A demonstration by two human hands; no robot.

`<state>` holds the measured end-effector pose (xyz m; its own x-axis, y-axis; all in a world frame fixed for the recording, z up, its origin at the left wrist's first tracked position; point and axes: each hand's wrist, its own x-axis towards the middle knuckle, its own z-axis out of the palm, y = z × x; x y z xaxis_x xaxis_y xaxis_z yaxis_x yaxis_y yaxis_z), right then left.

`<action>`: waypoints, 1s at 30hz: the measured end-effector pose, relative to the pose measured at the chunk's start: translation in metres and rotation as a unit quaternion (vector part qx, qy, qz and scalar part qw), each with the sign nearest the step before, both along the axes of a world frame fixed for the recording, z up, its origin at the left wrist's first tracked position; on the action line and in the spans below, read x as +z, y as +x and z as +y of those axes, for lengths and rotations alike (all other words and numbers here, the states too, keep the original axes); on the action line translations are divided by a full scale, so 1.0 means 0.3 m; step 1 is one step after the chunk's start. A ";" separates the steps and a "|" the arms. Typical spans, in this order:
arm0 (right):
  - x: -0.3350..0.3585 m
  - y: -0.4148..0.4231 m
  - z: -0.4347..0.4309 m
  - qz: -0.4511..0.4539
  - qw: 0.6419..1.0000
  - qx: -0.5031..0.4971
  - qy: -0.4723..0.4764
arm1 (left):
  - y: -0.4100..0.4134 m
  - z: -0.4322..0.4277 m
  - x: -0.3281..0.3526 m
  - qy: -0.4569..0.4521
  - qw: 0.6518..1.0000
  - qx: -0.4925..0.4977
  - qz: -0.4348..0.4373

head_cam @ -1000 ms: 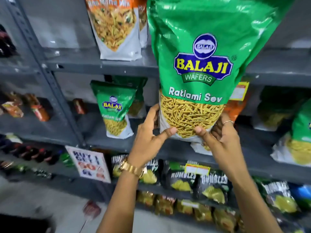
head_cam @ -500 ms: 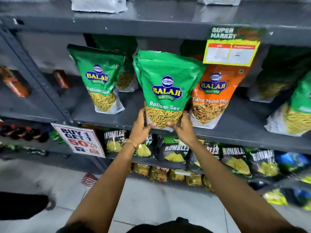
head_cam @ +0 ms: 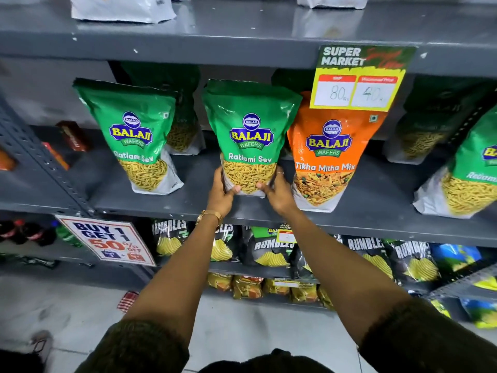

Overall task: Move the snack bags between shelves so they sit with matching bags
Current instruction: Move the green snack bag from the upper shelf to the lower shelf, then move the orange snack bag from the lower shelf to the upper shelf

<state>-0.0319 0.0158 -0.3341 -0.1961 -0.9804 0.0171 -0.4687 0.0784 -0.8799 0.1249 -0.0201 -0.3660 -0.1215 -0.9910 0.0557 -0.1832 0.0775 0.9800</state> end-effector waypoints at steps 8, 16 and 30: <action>-0.053 -0.042 0.156 -0.032 0.997 -0.010 -0.067 | -0.073 0.110 -0.074 0.083 0.992 0.073 0.060; -0.010 -0.225 0.230 0.008 0.927 -0.322 -0.192 | -0.326 0.223 0.032 -0.087 0.995 0.014 -0.044; -0.071 -0.445 0.311 -0.115 0.984 -0.132 -0.046 | -0.467 0.192 0.078 0.007 0.985 -0.128 -0.113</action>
<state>-0.1653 0.1092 -0.3555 -0.4530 -0.8911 0.0280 -0.2307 0.0868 -0.9691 -0.0150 0.0376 -0.3425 -0.3759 -0.9266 -0.0149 -0.3723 0.1362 0.9181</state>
